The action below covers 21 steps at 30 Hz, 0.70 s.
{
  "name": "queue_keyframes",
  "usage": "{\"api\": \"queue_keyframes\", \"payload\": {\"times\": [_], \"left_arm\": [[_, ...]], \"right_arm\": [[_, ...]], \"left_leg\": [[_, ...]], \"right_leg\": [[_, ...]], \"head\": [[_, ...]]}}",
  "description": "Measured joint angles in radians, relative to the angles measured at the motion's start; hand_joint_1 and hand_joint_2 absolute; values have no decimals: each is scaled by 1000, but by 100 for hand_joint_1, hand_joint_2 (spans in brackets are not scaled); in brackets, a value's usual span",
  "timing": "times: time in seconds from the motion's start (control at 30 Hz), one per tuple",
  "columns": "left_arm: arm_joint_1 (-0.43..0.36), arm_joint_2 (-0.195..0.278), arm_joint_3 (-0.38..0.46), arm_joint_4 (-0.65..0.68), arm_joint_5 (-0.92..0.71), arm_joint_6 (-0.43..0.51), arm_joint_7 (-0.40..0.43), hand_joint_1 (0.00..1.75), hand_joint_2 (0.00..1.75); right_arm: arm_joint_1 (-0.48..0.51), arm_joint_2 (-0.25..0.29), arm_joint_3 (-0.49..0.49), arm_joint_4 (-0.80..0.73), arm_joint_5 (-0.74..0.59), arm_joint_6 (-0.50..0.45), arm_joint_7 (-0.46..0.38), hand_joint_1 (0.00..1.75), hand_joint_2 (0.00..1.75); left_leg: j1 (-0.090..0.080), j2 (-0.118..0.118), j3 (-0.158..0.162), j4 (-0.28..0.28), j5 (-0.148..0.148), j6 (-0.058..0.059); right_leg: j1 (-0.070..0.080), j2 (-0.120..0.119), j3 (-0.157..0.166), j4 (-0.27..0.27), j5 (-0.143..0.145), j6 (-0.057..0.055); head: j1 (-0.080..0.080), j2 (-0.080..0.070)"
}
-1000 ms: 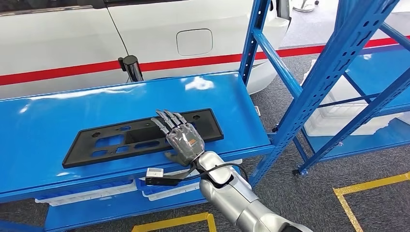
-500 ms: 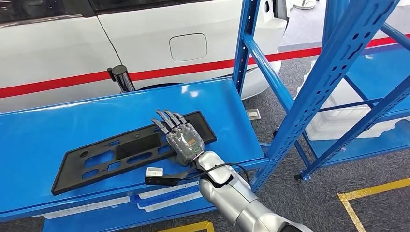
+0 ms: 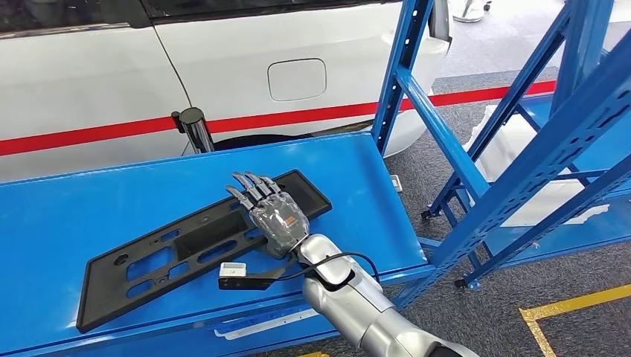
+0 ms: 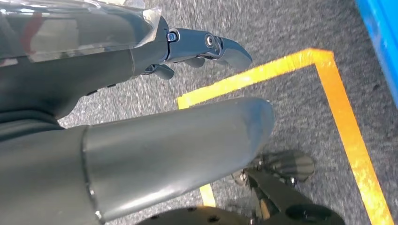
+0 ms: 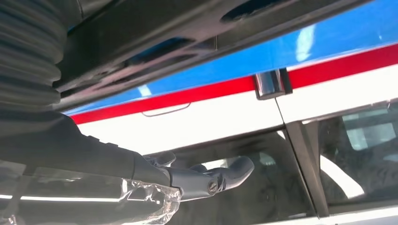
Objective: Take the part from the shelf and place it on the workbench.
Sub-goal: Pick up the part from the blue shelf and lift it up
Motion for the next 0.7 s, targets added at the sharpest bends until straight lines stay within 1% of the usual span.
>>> {"api": "queue_keyframes", "payload": {"times": [0.03,0.07,0.1,0.13,0.17,0.2,0.23,0.27,0.3,0.33,0.37,0.4,0.43,0.6,0.7], "left_arm": [[-1,0,0,0,-4,8,1,0,0],[-1,0,-1,0,-8,16,2,0,0],[-1,0,-2,0,-11,23,2,0,0],[-1,-1,-4,0,-14,30,3,0,0],[-1,-2,-6,0,-15,36,4,0,0],[-1,-3,-8,0,-16,40,5,0,0],[-2,-4,-11,0,-16,43,7,0,0],[-3,-6,-12,0,-16,45,8,0,0],[-4,-7,-13,0,-15,48,9,0,0],[-5,-7,-14,1,-15,51,11,0,0],[-5,-8,-14,1,-14,53,14,0,0],[-5,-8,-14,1,-13,54,16,0,0],[-6,-8,-14,1,-12,55,18,0,0],[-8,-8,-14,1,-7,60,24,0,0],[-8,-8,-14,1,-6,62,24,0,0]], "right_arm": [[1,0,4,2,-4,5,-2,0,175],[3,0,9,5,-9,14,-6,0,175],[5,1,14,9,-13,22,-11,0,175],[7,5,20,15,-16,30,-16,0,175],[8,11,26,22,-17,34,-19,0,175],[8,18,33,30,-17,34,-22,0,175],[7,26,39,40,-17,32,-25,0,175],[4,35,45,51,-19,31,-29,0,175],[1,44,50,62,-22,30,-33,0,175],[-4,54,55,75,-27,30,-36,0,175],[-9,63,59,87,-30,30,-39,0,175],[-13,72,64,99,-33,32,-41,0,175],[-18,80,67,111,-36,35,-43,0,175],[-41,111,82,166,-54,57,-57,0,175],[-58,120,97,191,-79,110,-74,0,175]], "left_leg": [[-1,-1,1,0,-4,4],[-2,-3,3,0,-8,6],[-3,-5,7,0,-12,6],[-3,-7,12,0,-17,5],[-3,-9,20,0,-22,3],[-3,-10,27,0,-28,1],[-6,-11,34,1,-35,-3],[-7,-12,38,2,-41,-7],[-9,-12,40,3,-46,-8],[-10,-12,41,5,-49,-9],[-9,-11,42,4,-51,-8],[-8,-11,43,4,-52,-6],[-7,-10,44,2,-52,-7],[-6,-9,52,-7,-52,-15],[-5,-8,54,-9,-53,-19]], "right_leg": [[0,0,-48,75,-24,-1],[-1,0,-91,135,-37,1],[-1,0,-118,160,-32,7],[-1,0,-124,143,-9,15],[-1,0,-111,88,28,23],[-1,0,-84,11,70,28],[0,0,-56,-58,106,27],[1,0,-37,-107,131,20],[-1,0,-26,-131,144,13],[-1,0,-23,-135,148,6],[-2,1,-23,-135,150,3],[-2,1,-22,-135,150,2],[0,2,-22,-135,149,1],[0,4,-20,-135,146,-5],[1,5,-19,-135,144,-8]], "head": [[0,0],[0,0],[0,0],[0,0],[0,0],[0,0],[0,0],[0,0],[-1,0],[-1,0],[-1,0],[-1,0],[-1,0],[-1,0],[-1,0]]}}
